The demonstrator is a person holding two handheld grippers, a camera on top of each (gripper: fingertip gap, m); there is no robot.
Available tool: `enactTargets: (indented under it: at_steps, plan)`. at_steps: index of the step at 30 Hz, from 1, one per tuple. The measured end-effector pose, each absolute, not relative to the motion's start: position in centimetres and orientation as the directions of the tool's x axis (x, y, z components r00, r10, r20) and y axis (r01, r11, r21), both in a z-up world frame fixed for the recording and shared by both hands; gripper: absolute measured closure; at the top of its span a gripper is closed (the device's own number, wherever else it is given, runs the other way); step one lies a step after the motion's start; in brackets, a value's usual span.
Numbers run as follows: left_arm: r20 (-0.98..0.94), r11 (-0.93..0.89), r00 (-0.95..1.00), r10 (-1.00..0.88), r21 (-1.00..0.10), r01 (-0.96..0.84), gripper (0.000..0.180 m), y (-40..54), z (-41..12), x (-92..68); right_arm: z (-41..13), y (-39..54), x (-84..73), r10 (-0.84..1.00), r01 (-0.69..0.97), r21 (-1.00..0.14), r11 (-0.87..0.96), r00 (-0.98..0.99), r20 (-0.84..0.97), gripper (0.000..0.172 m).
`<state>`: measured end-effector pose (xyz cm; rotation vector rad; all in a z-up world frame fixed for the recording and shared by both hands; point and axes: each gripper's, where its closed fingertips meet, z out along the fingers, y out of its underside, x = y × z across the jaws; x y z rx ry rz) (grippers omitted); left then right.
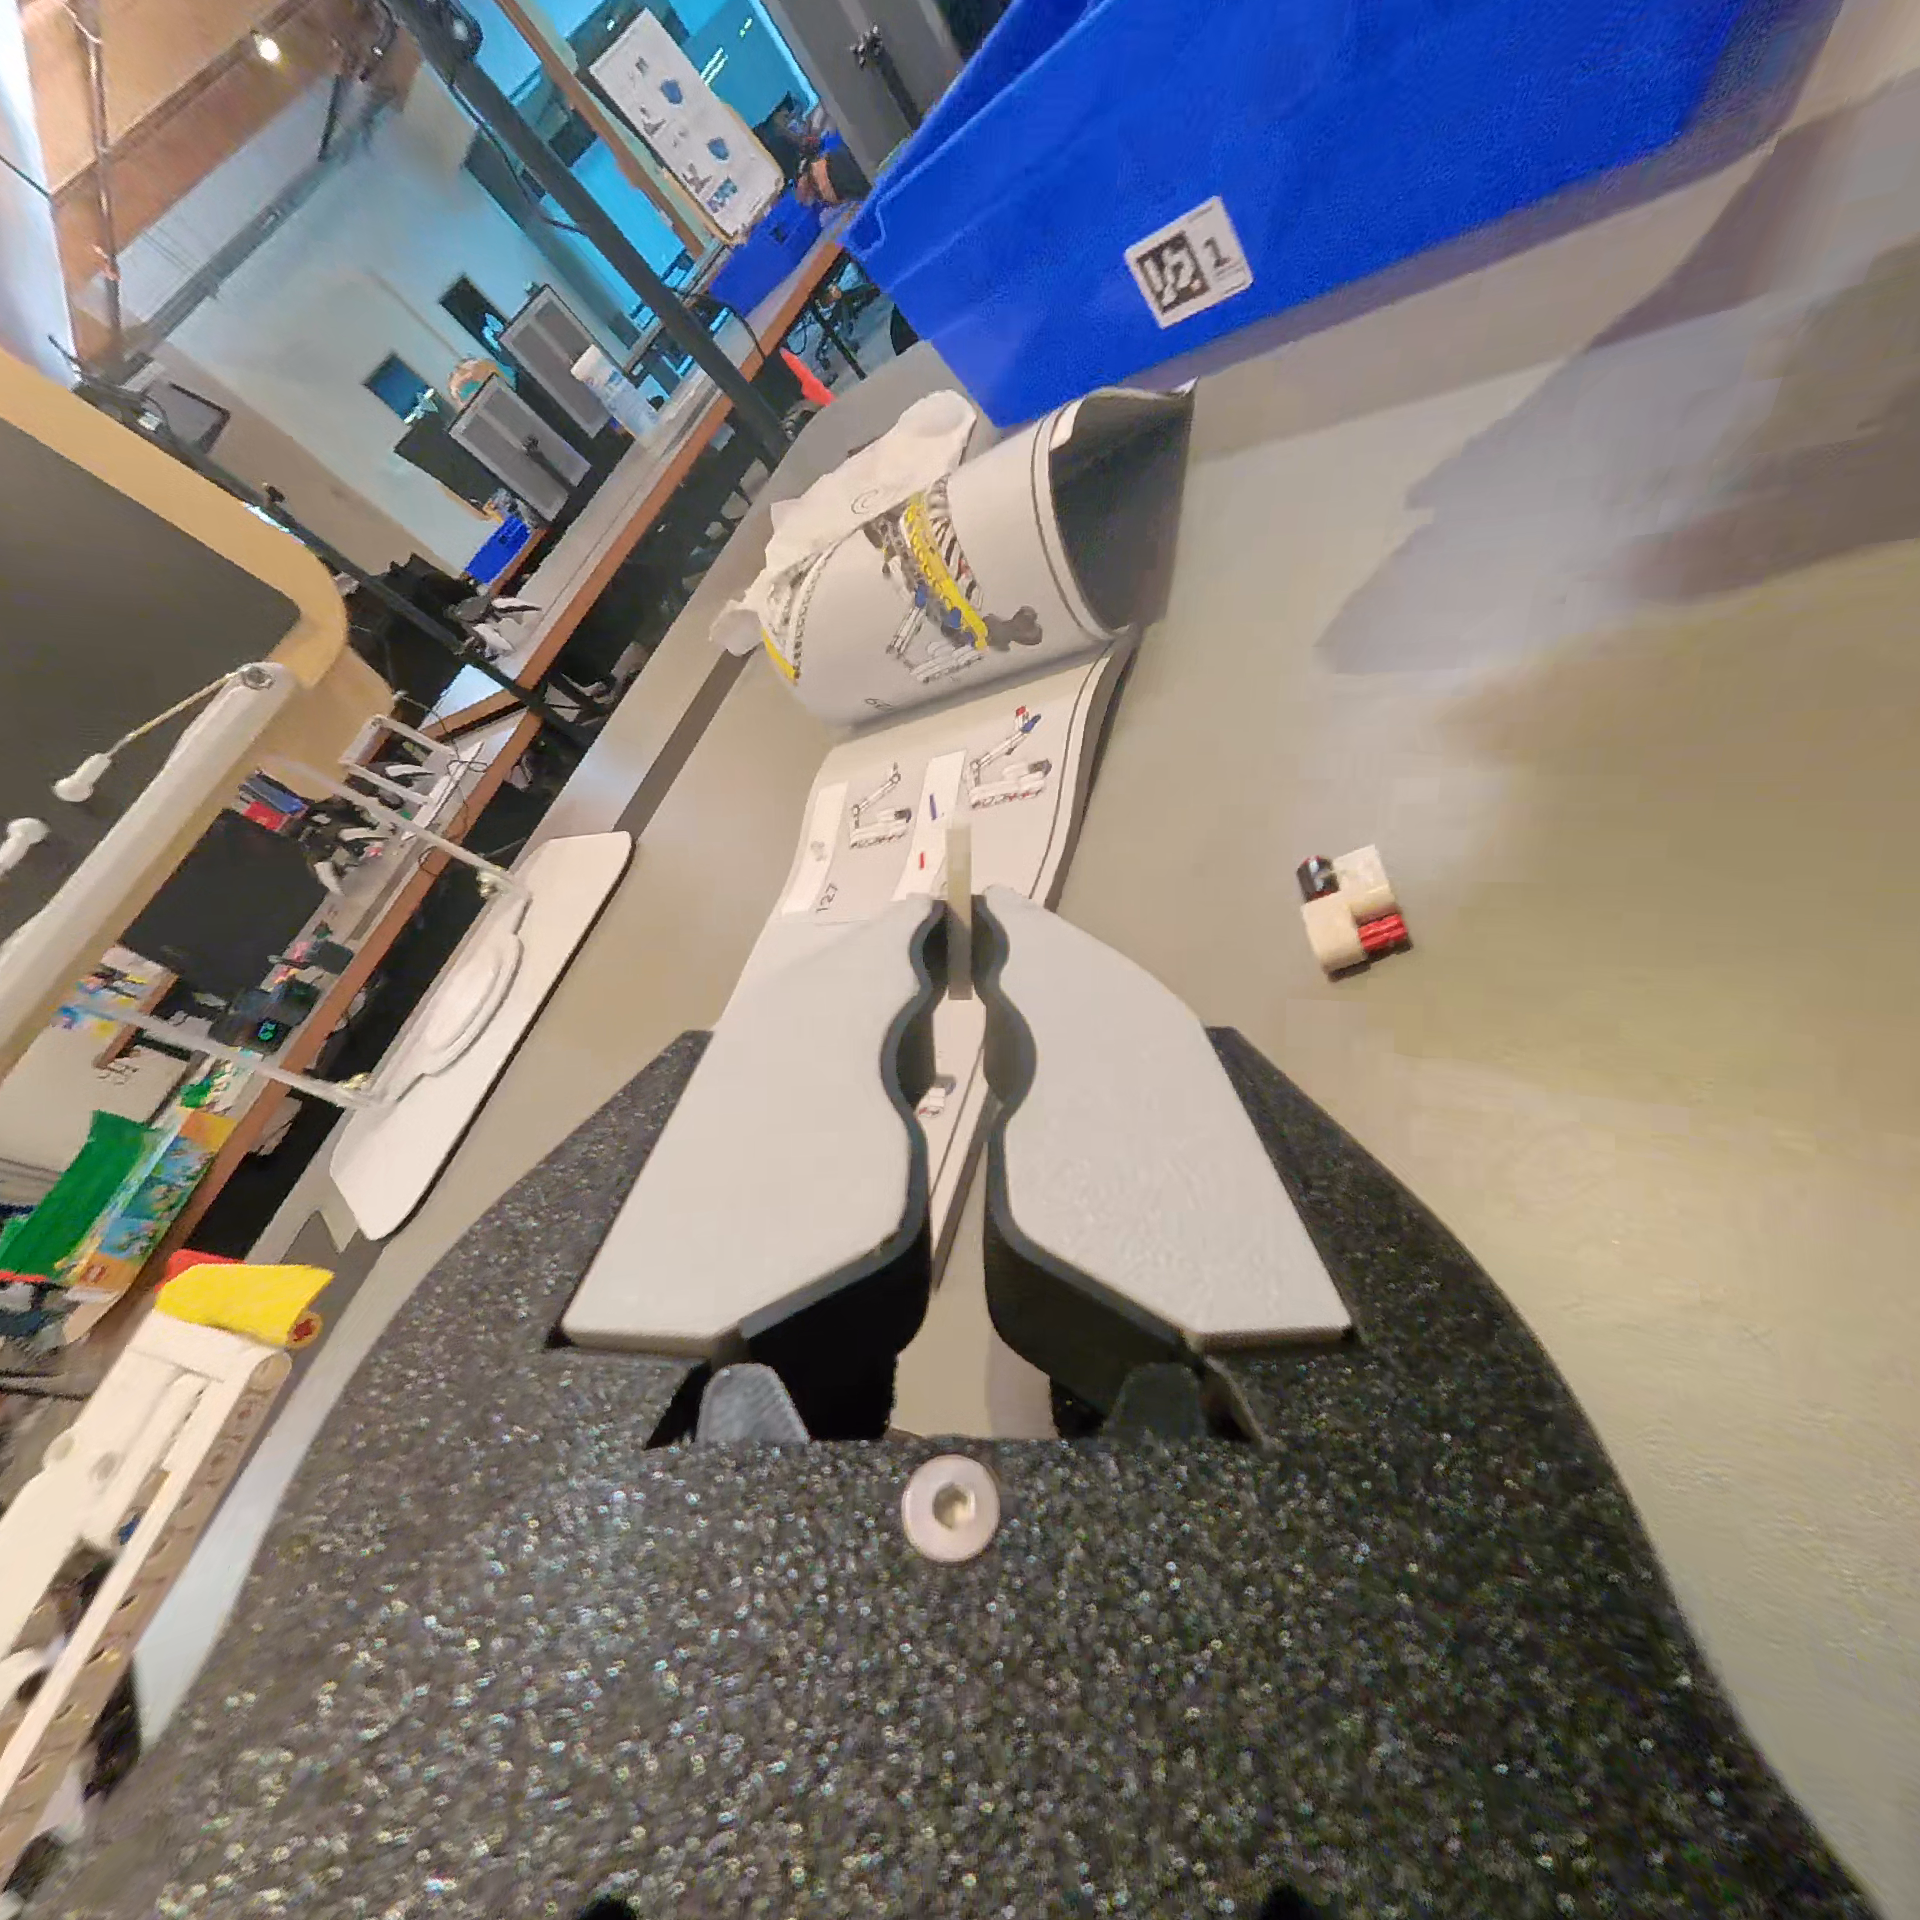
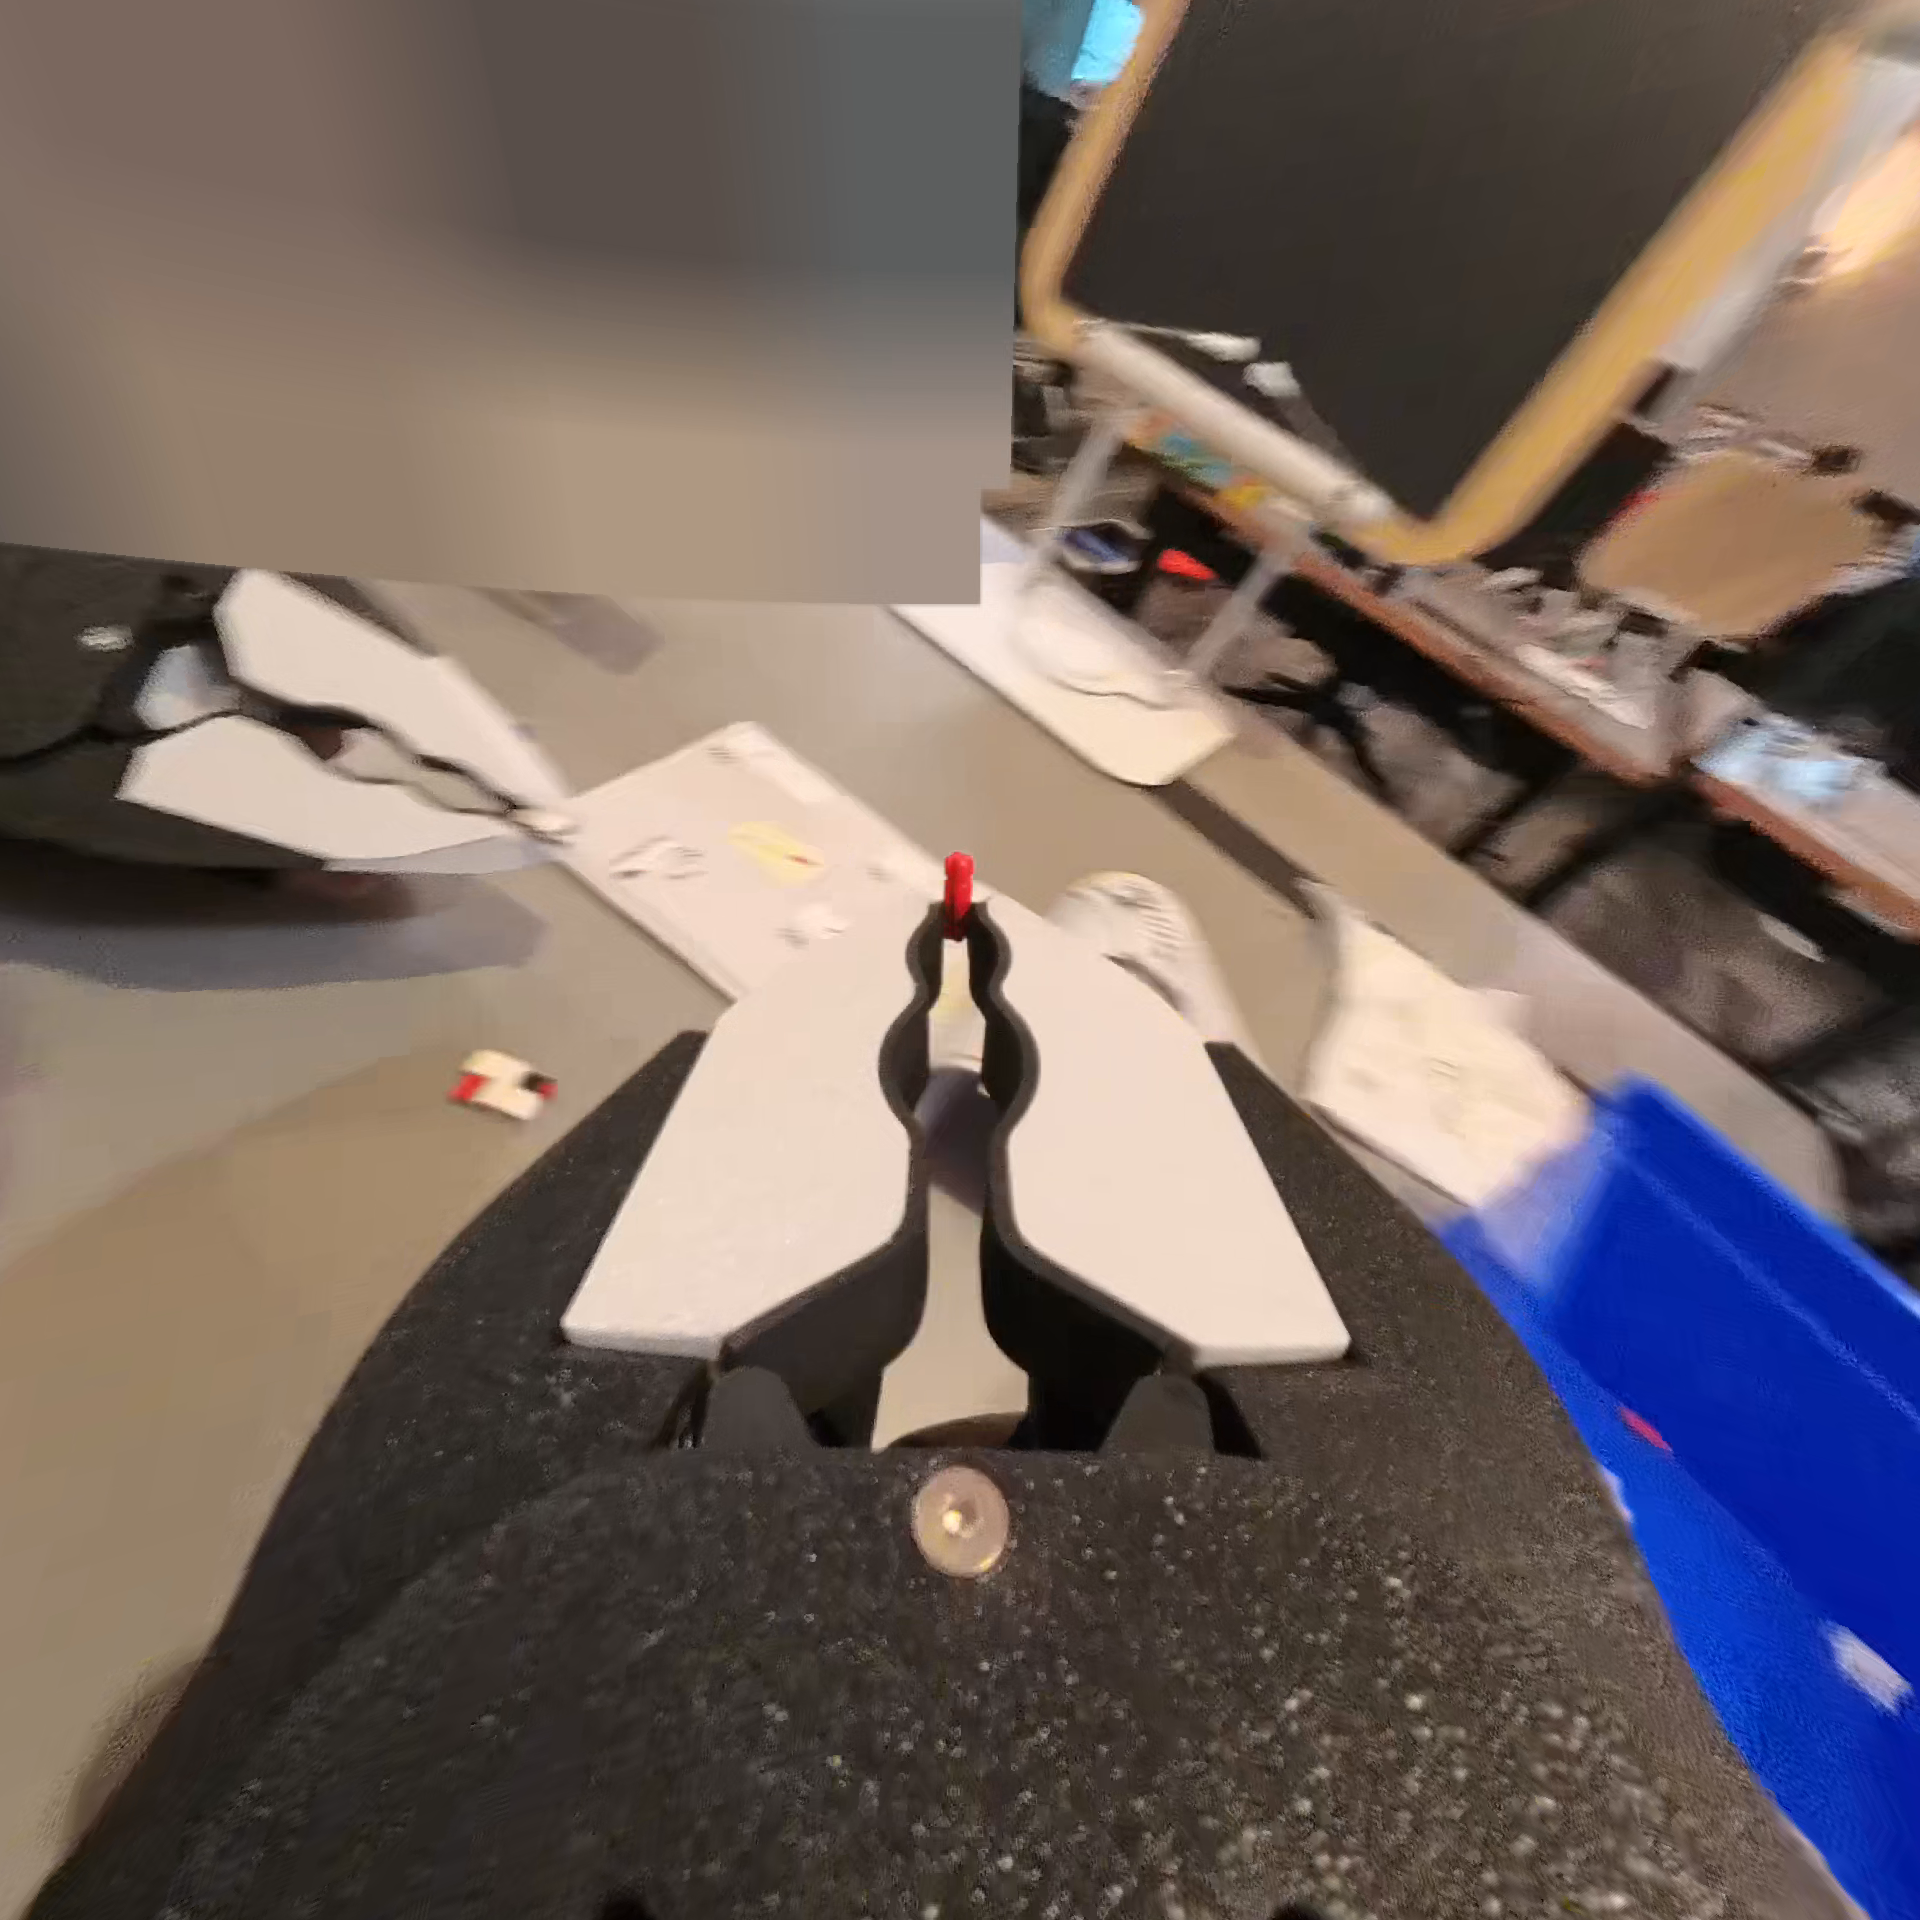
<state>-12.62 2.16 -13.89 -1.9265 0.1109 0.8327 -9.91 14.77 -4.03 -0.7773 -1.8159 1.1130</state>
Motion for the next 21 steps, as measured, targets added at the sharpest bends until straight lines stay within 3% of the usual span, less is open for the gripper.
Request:
enactTargets:
  at_steps: [2,5,10,12,15,21]
  plan:
    - [-0.539,-0.459,0.805,0.249,-0.797,-0.392,0.176,3.0,-13.3,-11.8,-2.1,19.9,-9.1,0.872,0.143,-0.896,0.421,-0.338,0.355,0.167]
    - [-0.445,-0.387,0.878,0.173,-0.851,-0.355,0.176,5.8,-11.3,-10.2,-3.3,27.9,-8.4,0.922,0.34,-0.861,0.377,-0.223,0.316,0.167]
    - [-0.269,-0.305,0.961,-0.058,-0.912,-0.274,0.176,14.4,-5.6,-7.1,-8.1,35.3,-7.6,0.971,0.545,-0.804,0.238,-0.151,0.185,0.142]
    - [-0.25,-0.283,0.963,-0.106,-0.92,-0.27,0.176,18.6,-3.4,-6.4,-8.7,36.5,-7.0,0.976,0.562,-0.798,0.217,-0.125,0.177,0.133]
    - [-0.244,-0.31,0.957,-0.16,-0.908,-0.283,0.176,25.0,-2.1,-6.3,-7.8,35.9,-5.8,0.979,0.52,-0.83,0.204,-0.132,0.158,0.133]
    - [-0.13,-0.451,0.978,-0.165,-0.871,-0.192,0.142,30.5,-5.2,-7.6,-6.3,33.5,-2.4,0.964,0.458,-0.851,0.257,-0.186,0.191,0.134]
